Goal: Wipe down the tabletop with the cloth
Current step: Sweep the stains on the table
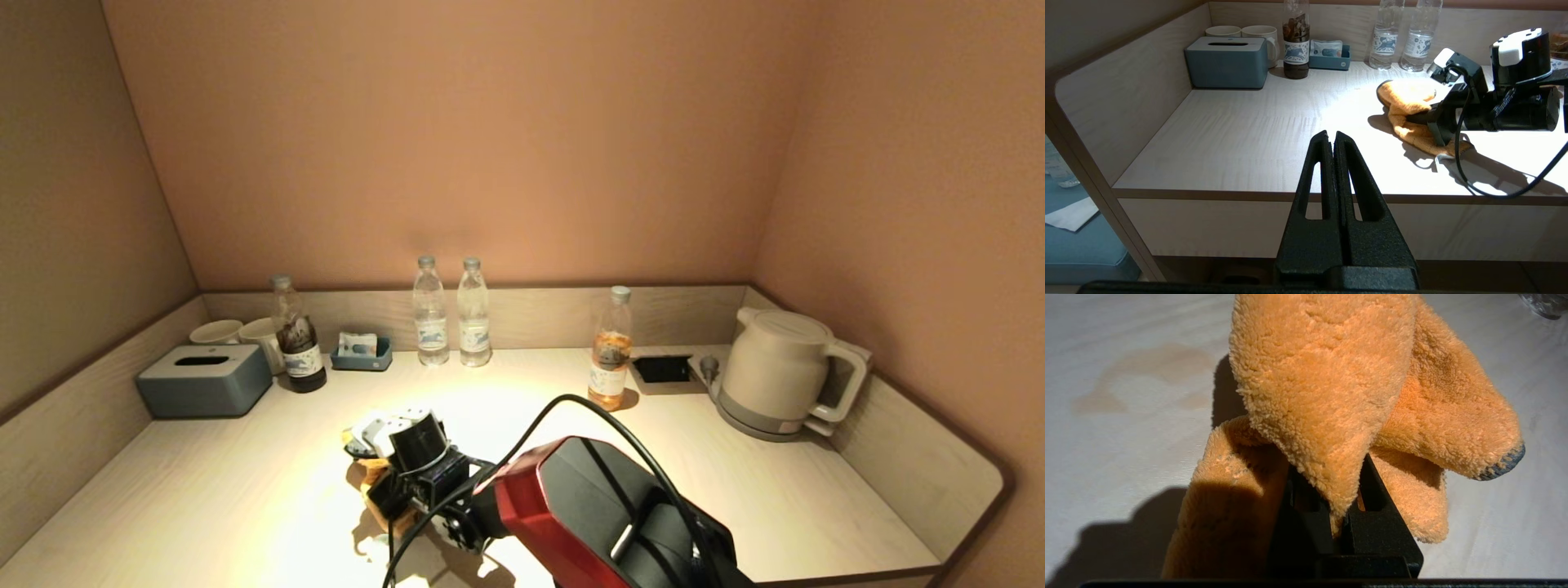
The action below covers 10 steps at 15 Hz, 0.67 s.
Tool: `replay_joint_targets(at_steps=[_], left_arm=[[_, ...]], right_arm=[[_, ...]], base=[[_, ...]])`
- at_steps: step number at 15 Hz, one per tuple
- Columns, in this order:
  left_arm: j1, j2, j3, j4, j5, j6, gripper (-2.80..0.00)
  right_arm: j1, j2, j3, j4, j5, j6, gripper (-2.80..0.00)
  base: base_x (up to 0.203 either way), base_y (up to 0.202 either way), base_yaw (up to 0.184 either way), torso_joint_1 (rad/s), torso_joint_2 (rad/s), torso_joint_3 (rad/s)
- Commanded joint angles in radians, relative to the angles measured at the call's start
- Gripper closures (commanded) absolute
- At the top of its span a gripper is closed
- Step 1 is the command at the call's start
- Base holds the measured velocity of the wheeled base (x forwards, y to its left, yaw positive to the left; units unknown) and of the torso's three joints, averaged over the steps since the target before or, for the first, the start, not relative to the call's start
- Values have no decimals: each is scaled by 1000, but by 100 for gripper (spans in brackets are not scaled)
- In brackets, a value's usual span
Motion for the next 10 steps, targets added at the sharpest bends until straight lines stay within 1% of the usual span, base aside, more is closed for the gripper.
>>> replay_joint_targets(at_steps=[1, 2, 3, 5, 7, 8, 10], left_arm=[[0, 0, 0, -1, 0, 0, 0], [0, 0, 0, -1, 0, 0, 0], [0, 0, 0, -1, 0, 0, 0], [0, 0, 0, 0, 0, 0, 0], [0, 0, 0, 0, 0, 0, 0], [0, 0, 0, -1, 0, 0, 0], [0, 0, 0, -1, 0, 0, 0]], right_arm=[[66, -7, 0, -3, 9, -5, 0], [78, -8, 0, -3, 12, -6, 0], [107, -11, 0, -3, 13, -7, 0], [110, -12, 0, -3, 13, -7, 0], [162, -18, 0, -9, 16, -7, 0], [163, -18, -2, -8, 36, -7, 0], [138, -17, -2, -8, 35, -6, 0]], base=[[0, 0, 0, 0, 0, 0], [0, 0, 0, 0, 0, 0], [0, 0, 0, 0, 0, 0], [0, 0, 0, 0, 0, 0], [0, 0, 0, 0, 0, 0], [0, 0, 0, 0, 0, 0], [0, 0, 0, 0, 0, 0]])
